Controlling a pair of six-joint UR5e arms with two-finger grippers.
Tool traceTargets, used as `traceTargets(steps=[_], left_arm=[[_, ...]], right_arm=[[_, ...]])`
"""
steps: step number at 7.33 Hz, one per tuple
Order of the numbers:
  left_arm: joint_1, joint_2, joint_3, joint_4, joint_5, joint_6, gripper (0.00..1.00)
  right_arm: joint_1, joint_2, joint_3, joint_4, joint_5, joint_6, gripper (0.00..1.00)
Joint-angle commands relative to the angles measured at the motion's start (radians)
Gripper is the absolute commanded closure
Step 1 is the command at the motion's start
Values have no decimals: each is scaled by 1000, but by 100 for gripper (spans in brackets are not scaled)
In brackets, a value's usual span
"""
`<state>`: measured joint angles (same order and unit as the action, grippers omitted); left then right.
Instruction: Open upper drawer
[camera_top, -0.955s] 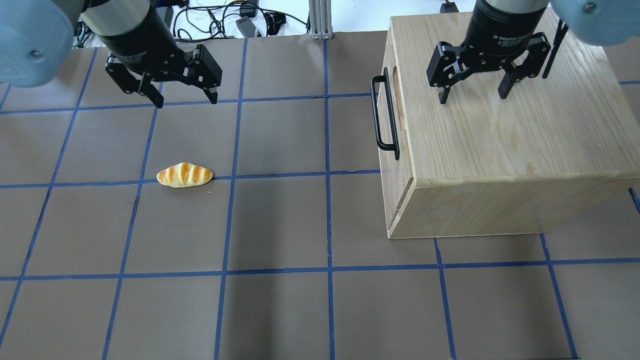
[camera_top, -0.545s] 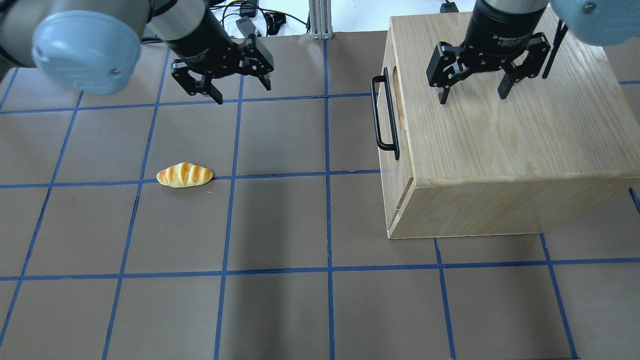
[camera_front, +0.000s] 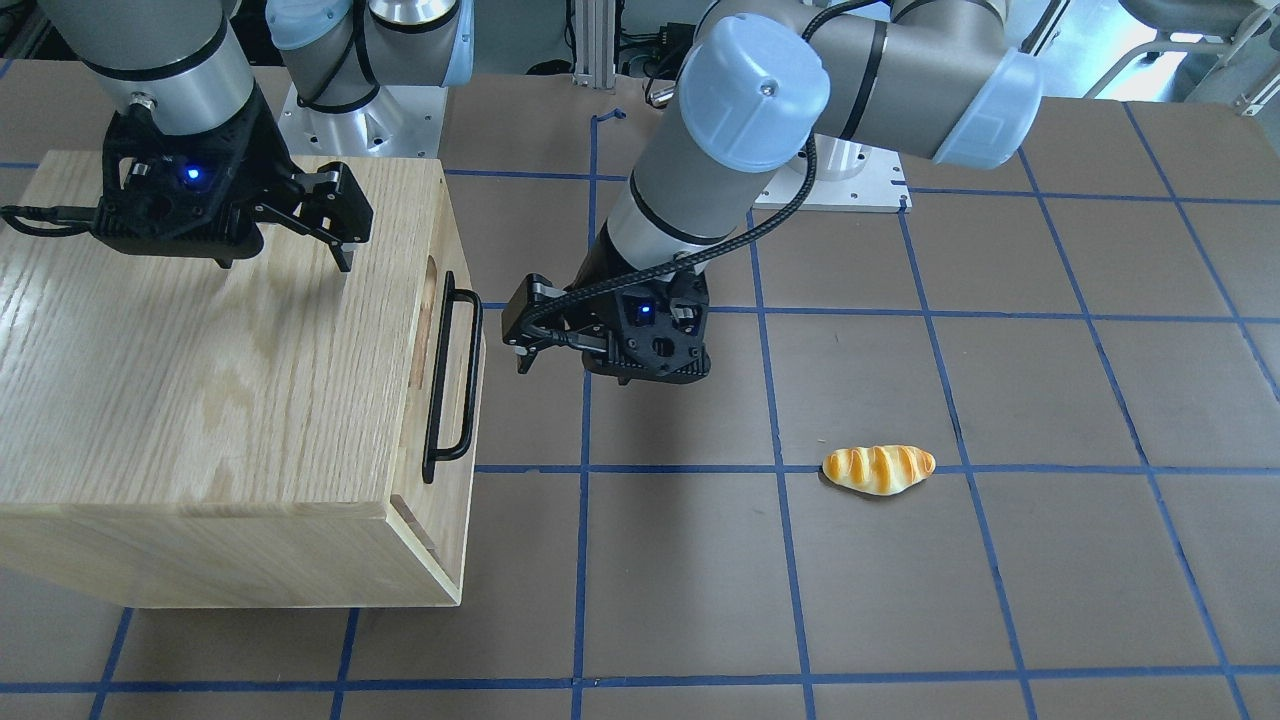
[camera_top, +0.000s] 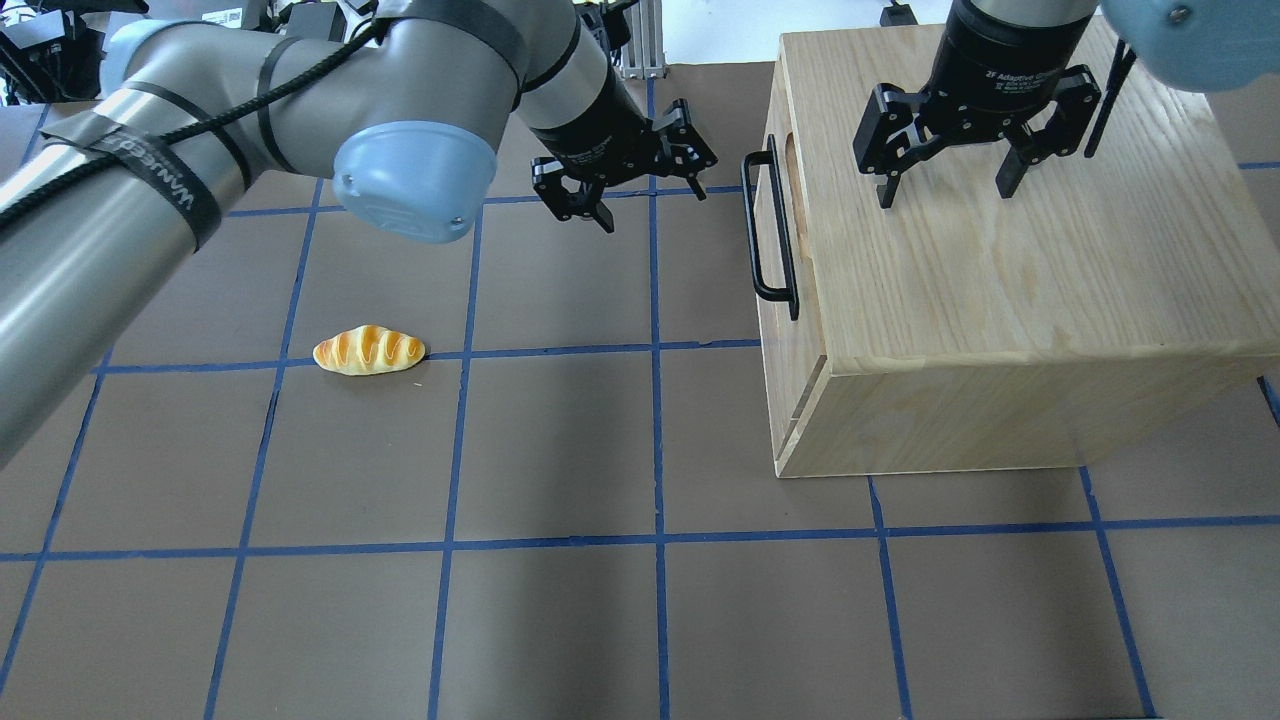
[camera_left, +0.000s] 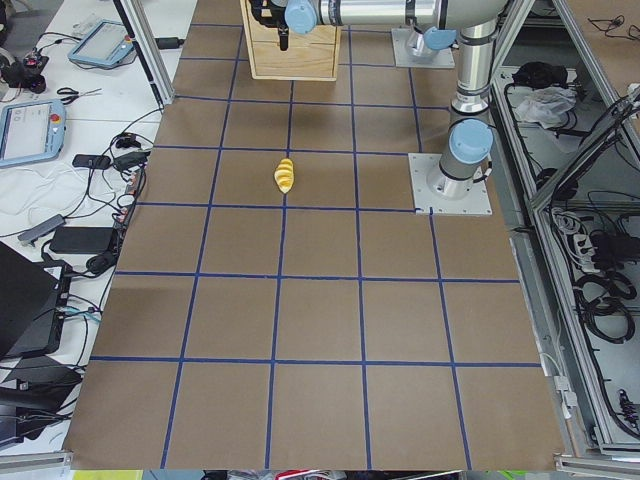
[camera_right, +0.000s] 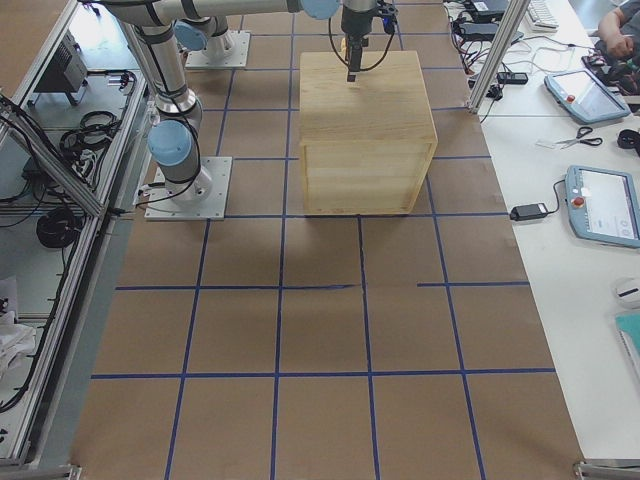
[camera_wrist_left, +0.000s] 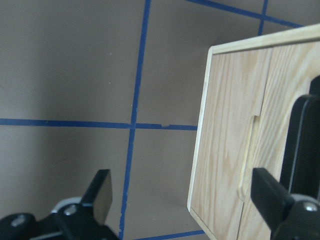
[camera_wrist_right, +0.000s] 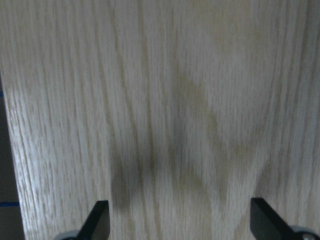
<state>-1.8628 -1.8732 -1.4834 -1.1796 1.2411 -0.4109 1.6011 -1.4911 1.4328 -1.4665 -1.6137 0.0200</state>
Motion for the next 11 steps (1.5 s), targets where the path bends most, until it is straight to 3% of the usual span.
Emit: traceTargets(steps=[1,11], left_arm=[[-39,-23,-2,37,-15,-25,0],[-65,-55,-9,40,-12,6,0]], right_arm=[[0,0,0,0,0,0,0],[0,0,0,0,0,-2,0]])
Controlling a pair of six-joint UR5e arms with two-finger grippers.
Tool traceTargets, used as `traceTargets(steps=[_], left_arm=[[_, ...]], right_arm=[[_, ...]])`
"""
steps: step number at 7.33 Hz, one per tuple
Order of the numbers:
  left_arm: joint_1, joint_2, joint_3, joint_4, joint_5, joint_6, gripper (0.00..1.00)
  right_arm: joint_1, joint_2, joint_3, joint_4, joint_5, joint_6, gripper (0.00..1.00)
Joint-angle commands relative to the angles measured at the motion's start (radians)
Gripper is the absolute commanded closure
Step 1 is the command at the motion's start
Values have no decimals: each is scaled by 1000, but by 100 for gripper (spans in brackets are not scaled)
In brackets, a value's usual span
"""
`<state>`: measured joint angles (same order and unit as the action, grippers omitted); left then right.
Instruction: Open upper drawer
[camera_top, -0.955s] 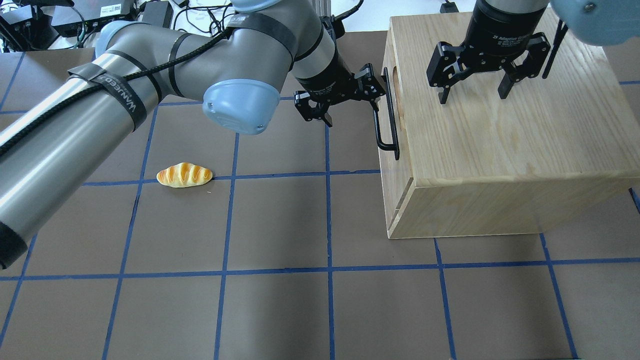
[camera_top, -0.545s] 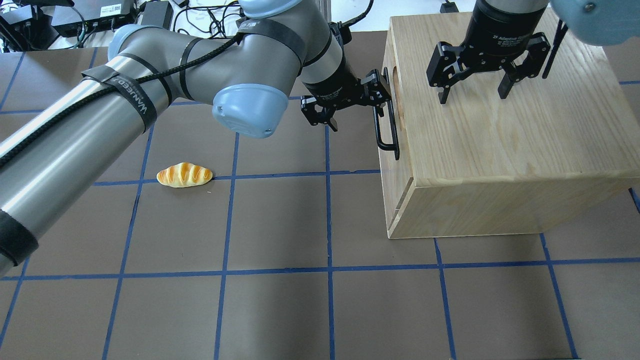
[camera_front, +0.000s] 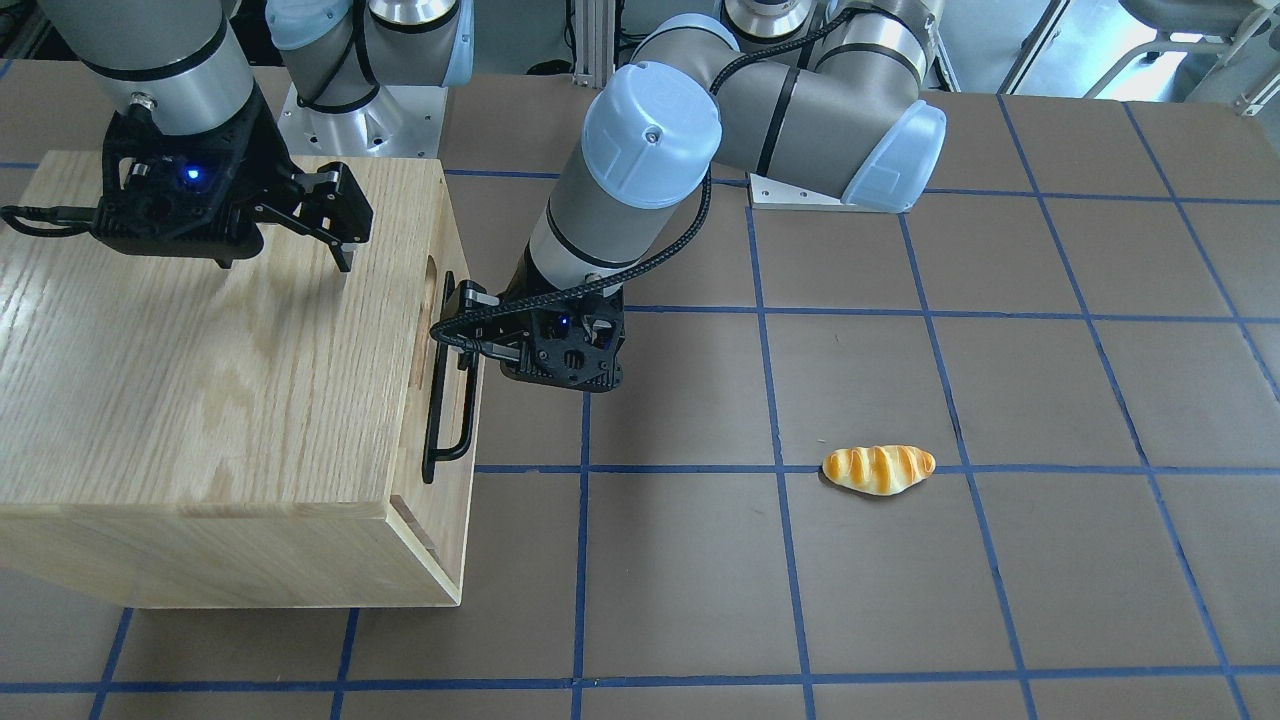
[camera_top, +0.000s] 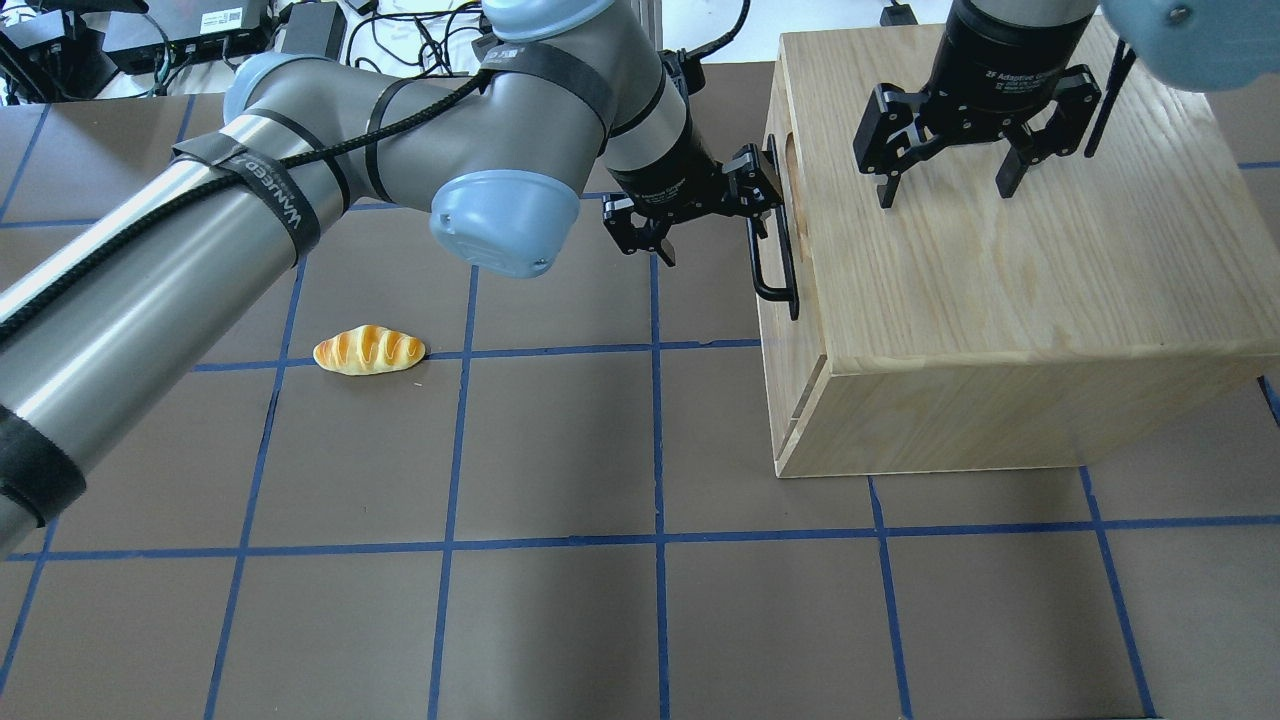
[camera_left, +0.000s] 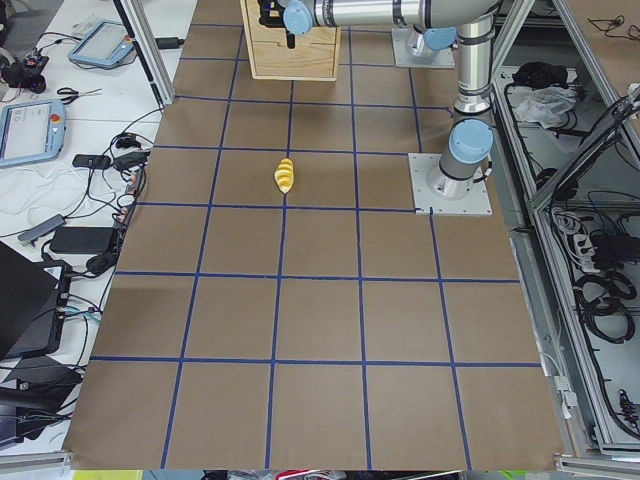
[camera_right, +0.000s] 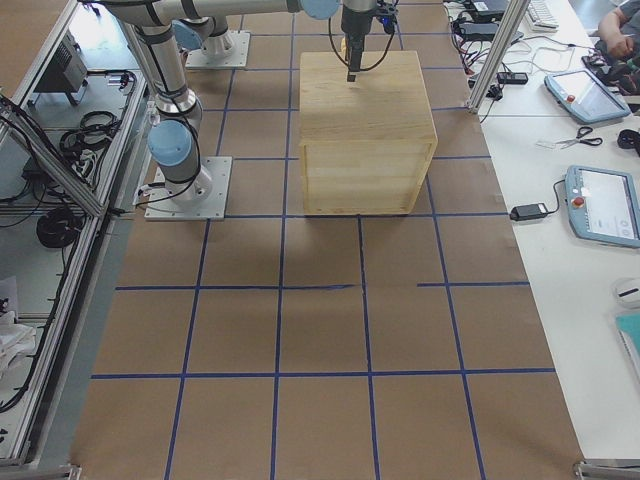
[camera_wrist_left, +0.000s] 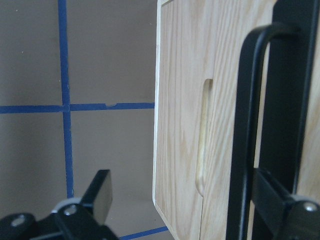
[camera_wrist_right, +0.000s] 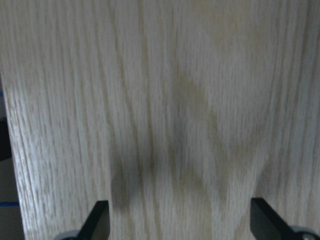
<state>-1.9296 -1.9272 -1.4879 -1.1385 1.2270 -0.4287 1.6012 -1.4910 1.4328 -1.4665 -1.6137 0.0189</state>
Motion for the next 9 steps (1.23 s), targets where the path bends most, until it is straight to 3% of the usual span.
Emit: traceTargets(steps=[1,9], left_arm=[[1,4,-20,-1,5,39,0],[86,56,-90,-7,68,134,0]], right_arm=[[0,0,0,0,0,1,0],[0,0,0,0,0,-1,0]])
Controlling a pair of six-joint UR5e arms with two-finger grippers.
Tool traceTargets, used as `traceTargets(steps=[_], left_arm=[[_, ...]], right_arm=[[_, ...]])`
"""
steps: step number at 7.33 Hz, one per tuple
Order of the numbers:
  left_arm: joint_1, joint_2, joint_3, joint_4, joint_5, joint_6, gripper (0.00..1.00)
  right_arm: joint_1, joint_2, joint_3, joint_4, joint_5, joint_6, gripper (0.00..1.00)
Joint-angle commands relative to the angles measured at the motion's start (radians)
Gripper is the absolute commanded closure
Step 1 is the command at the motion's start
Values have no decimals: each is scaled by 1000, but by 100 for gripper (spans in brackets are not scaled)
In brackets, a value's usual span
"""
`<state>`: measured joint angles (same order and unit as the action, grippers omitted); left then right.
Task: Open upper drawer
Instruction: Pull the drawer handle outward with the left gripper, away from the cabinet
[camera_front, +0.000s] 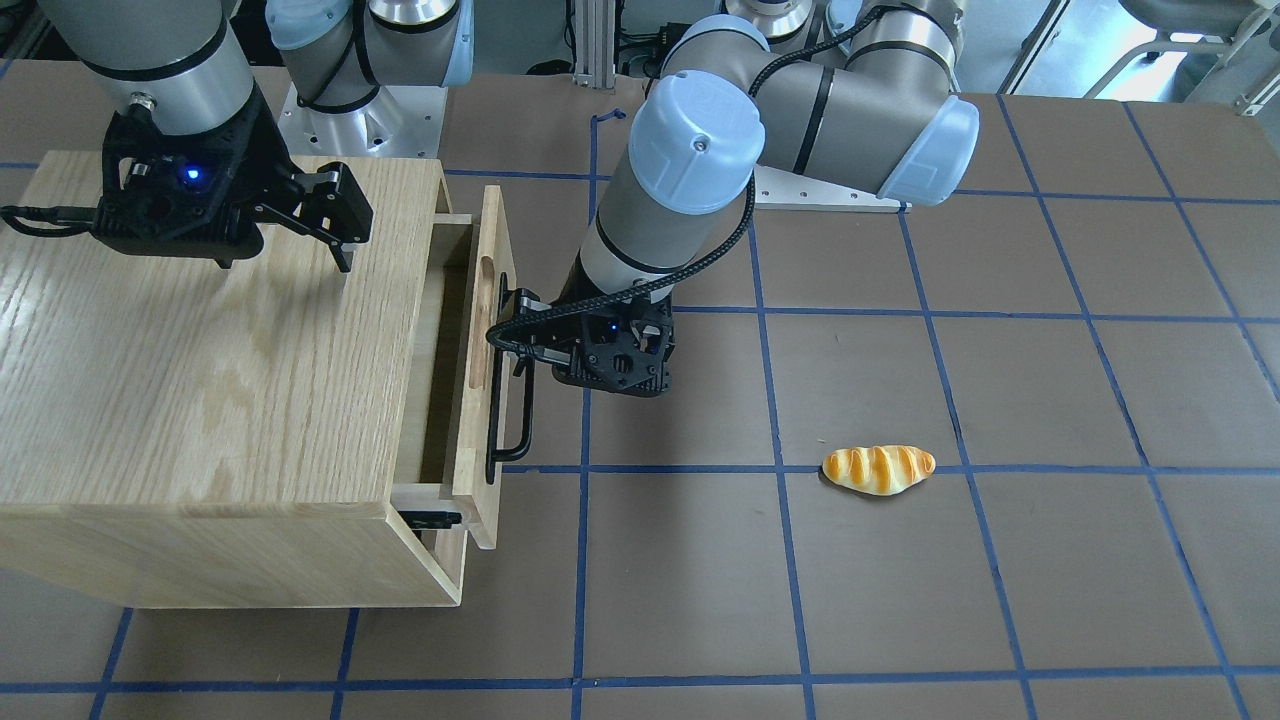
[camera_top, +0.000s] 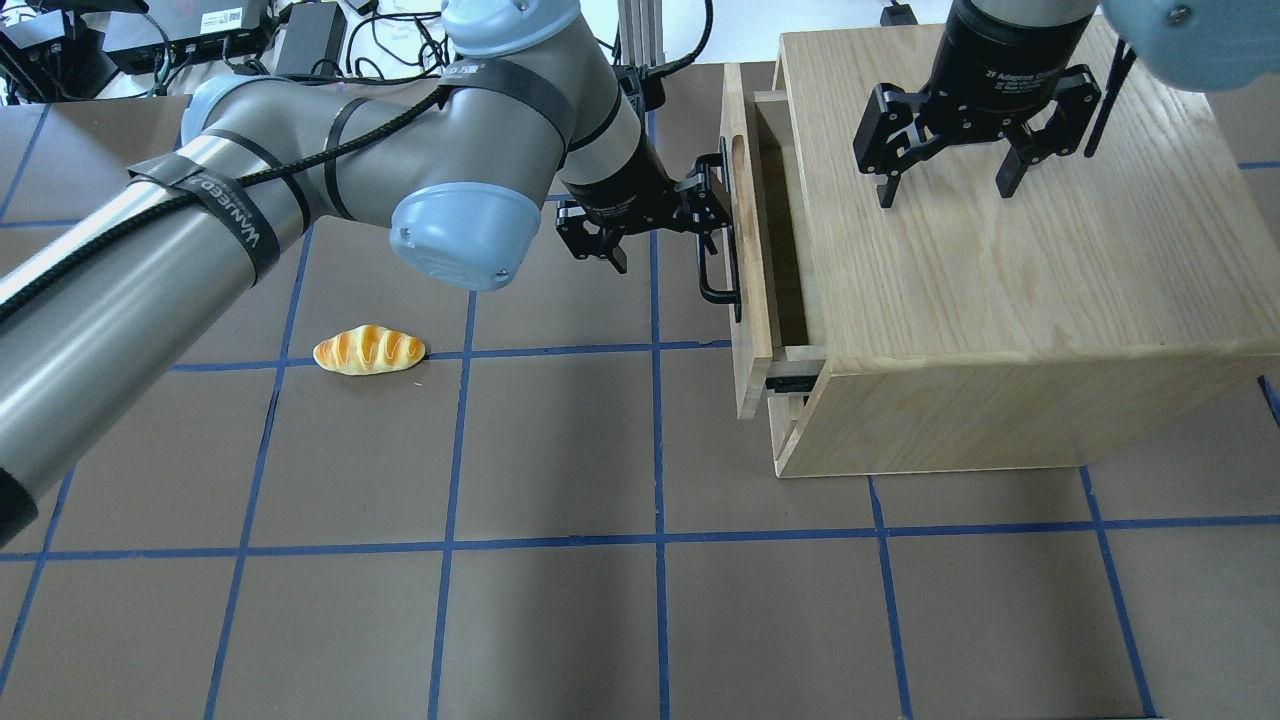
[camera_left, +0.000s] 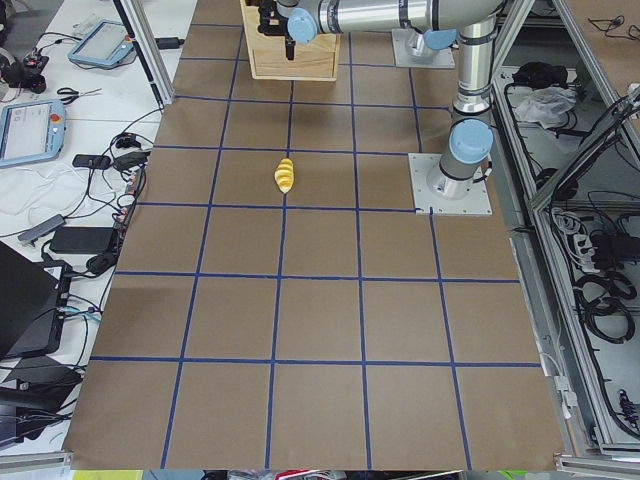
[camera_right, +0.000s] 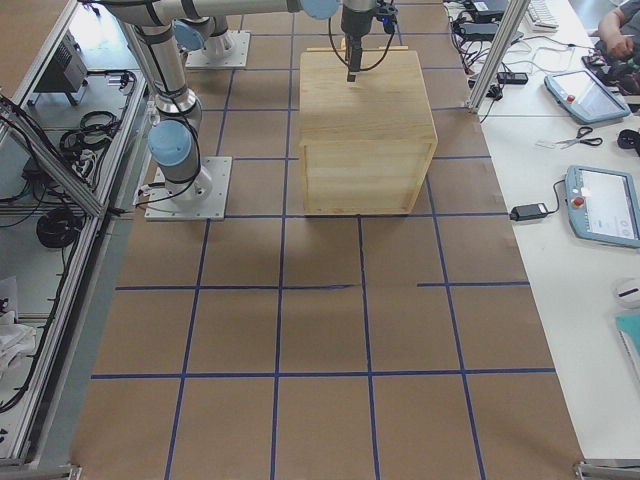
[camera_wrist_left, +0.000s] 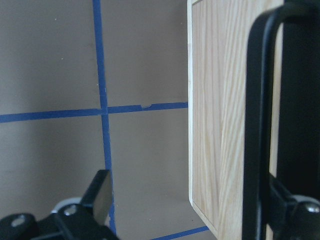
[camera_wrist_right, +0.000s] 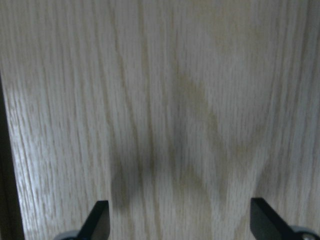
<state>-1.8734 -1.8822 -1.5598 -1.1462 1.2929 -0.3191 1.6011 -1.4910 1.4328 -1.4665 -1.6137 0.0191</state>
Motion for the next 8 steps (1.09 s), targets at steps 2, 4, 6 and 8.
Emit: traceTargets(steps=[2,4,6,8], left_arm=[[69,38,-20,-24,-1,38,0],[103,51,-22,-68,0,107,0],[150,69,-22,-116,0,170,0],[195,86,-22,-159,0,208,0]], right_arm=[[0,0,0,0,0,-1,0],[0,0,0,0,0,1,0],[-1,0,0,0,0,-1,0],[0,0,0,0,0,1,0]])
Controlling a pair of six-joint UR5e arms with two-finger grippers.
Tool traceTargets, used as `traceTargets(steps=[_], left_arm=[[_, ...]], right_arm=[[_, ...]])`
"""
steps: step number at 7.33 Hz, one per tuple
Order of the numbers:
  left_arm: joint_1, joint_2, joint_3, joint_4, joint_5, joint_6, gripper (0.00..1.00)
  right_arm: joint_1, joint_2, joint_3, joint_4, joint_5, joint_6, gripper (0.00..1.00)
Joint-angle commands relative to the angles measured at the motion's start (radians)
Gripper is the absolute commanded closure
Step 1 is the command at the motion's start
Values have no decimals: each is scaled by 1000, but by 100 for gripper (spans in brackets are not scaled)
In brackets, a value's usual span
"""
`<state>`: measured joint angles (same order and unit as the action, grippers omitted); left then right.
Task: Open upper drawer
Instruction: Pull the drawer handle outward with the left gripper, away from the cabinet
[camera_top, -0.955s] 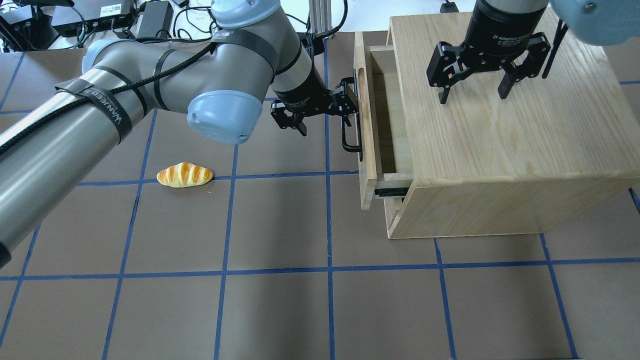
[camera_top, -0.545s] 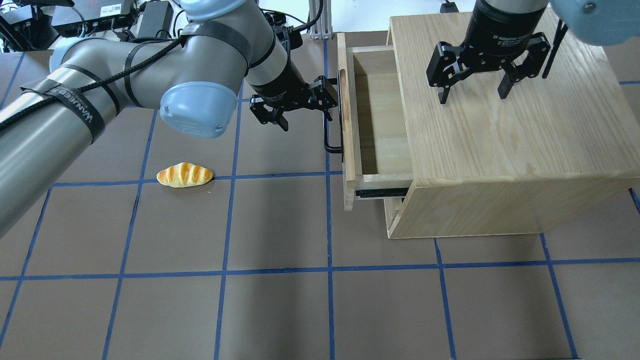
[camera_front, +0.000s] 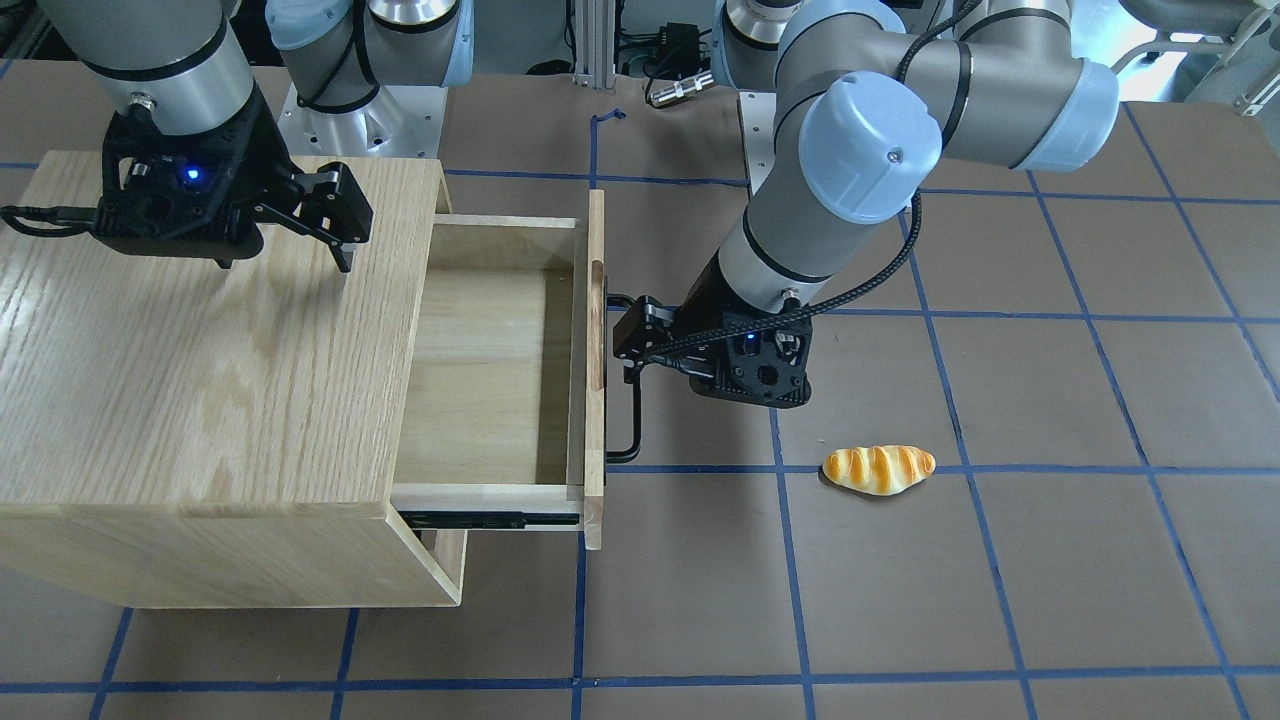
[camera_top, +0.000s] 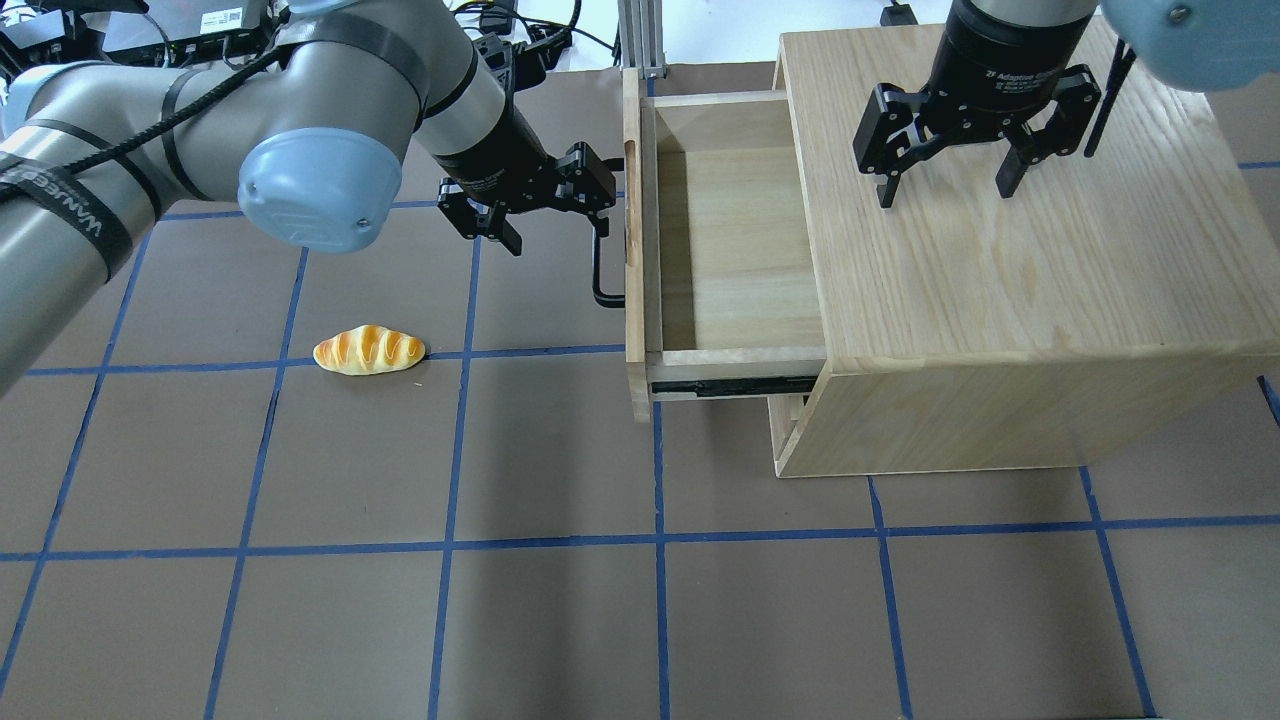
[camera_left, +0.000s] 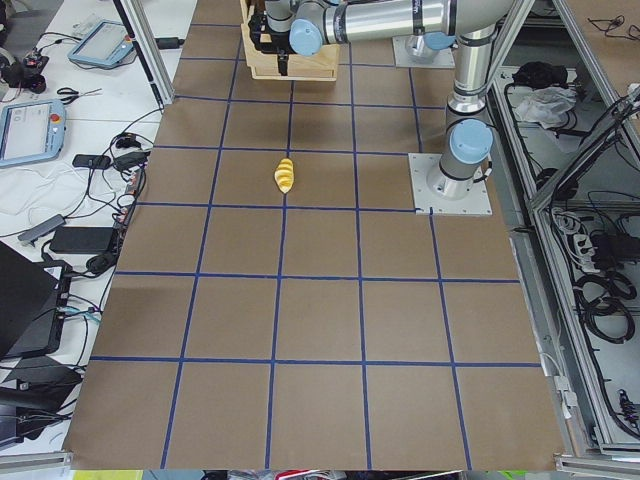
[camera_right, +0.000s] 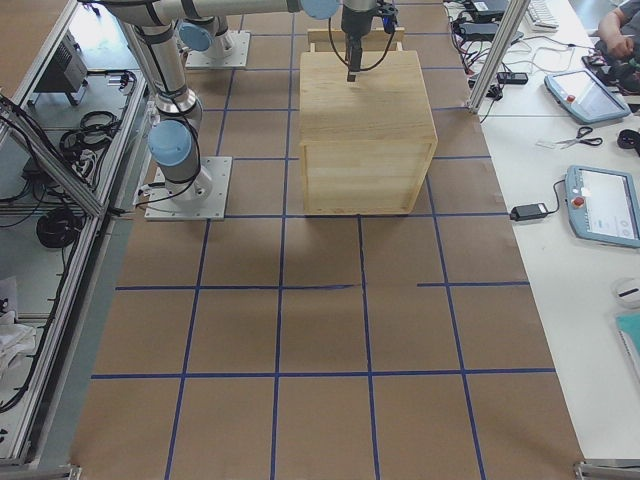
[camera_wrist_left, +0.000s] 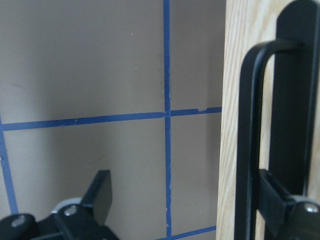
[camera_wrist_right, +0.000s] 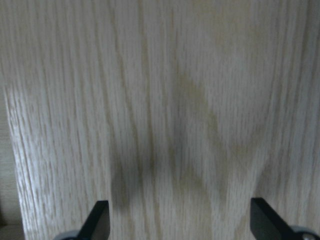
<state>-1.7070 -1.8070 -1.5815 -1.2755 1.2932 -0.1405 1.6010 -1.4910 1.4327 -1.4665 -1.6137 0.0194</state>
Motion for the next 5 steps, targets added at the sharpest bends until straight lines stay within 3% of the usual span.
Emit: traceTargets(steps=[1,5], left_arm=[[32,15,-11,-33,0,33,0],[66,28,-26,-42,21,44,0]], right_arm=[[-1,0,2,0,0,1,0],[0,0,2,0,0,-1,0]])
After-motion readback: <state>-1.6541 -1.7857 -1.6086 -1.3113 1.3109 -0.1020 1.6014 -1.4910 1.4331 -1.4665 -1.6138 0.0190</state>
